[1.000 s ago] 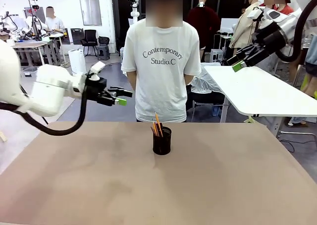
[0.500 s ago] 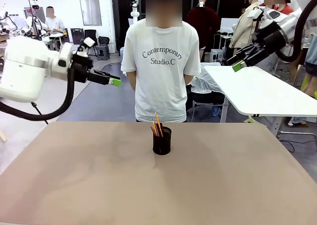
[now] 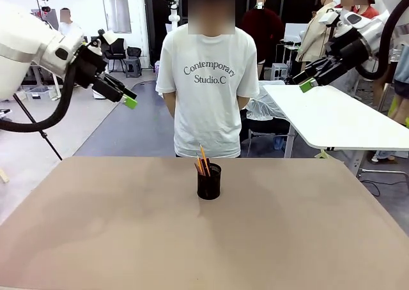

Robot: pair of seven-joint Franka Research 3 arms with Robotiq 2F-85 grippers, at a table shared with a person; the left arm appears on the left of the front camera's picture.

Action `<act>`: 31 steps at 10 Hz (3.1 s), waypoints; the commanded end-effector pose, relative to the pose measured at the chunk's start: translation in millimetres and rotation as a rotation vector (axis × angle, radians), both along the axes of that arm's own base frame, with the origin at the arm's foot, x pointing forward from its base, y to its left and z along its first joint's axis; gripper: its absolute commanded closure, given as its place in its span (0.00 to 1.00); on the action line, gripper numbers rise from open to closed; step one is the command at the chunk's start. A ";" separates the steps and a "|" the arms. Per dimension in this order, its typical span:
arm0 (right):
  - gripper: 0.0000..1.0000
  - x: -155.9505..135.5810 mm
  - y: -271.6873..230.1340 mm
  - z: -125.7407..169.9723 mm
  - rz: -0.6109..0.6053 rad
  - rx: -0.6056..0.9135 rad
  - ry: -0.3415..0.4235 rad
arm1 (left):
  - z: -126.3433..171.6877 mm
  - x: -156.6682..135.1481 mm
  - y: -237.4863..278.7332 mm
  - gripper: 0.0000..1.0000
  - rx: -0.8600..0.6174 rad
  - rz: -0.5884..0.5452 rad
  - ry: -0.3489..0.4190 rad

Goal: Place the pens into the pen holder.
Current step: Pick up a writing instrument from the table and place it into the Pen holder.

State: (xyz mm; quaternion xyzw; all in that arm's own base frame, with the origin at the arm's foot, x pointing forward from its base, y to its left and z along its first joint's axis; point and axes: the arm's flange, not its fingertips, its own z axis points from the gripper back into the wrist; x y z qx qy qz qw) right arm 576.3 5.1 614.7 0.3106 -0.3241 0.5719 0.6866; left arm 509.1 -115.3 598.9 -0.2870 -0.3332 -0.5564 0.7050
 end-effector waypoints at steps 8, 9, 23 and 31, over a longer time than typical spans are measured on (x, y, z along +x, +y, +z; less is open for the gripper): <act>0.00 -0.3 0.1 1.9 0.002 -0.001 -0.002 | 26.7 -15.4 -5.9 0.00 0.116 -0.014 -0.093; 0.00 -0.3 0.1 1.9 0.002 -0.001 -0.002 | 26.7 -15.4 -5.9 0.00 0.116 -0.014 -0.093; 0.00 -0.3 0.1 1.9 0.002 -0.001 -0.002 | 26.7 -15.4 -5.9 0.00 0.116 -0.014 -0.093; 0.00 -0.3 0.1 1.9 0.002 -0.001 -0.002 | 26.7 -15.4 -5.9 0.00 0.116 -0.014 -0.093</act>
